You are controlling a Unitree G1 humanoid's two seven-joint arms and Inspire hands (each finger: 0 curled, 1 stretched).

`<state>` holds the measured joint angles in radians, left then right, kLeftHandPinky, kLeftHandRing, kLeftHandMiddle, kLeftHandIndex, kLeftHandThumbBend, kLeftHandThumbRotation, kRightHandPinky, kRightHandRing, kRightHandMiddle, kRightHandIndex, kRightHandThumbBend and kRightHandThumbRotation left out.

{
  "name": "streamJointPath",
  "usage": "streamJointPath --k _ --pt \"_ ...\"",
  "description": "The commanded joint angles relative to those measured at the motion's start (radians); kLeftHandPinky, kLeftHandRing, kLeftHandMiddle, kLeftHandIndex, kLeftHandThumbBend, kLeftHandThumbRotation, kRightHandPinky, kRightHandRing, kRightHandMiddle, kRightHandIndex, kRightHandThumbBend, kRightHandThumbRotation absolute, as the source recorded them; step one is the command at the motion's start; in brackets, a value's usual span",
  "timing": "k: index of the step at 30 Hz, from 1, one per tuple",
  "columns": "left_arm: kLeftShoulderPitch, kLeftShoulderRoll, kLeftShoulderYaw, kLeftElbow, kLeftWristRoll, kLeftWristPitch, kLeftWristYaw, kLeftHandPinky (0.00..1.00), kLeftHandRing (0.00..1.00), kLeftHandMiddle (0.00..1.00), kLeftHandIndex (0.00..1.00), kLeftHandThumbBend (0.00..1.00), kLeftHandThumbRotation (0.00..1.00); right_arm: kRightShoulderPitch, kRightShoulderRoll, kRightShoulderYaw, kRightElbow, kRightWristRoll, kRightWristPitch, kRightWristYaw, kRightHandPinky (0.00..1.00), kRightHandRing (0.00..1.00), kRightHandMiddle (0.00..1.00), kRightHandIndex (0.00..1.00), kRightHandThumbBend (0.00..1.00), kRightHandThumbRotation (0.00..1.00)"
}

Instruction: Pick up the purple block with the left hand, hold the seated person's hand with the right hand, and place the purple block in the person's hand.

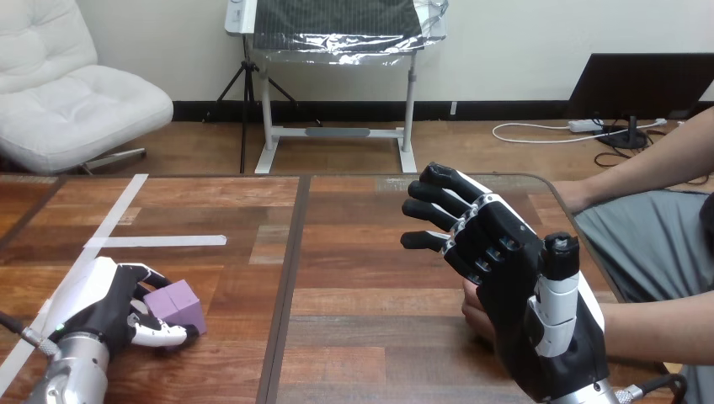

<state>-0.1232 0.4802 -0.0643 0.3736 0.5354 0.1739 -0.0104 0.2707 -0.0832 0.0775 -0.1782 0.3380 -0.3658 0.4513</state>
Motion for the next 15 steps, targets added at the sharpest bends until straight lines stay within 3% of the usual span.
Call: streamJointPath --k 1,15 --pt "-0.041 -0.017 -0.02 0.014 -0.003 -0.007 0.026 0.29 0.37 0.47 0.58 0.67 0.0 -0.039 0.006 -0.006 -0.047 0.009 -0.013 -0.004 0.72 0.83 0.83 0.83 0.87 1.0" --pt "-0.037 -0.023 -0.021 0.004 -0.008 -0.01 0.048 0.25 0.33 0.43 0.54 0.66 0.0 -0.042 0.007 -0.009 -0.041 0.013 -0.019 -0.001 0.72 0.82 0.83 0.83 0.86 1.0"
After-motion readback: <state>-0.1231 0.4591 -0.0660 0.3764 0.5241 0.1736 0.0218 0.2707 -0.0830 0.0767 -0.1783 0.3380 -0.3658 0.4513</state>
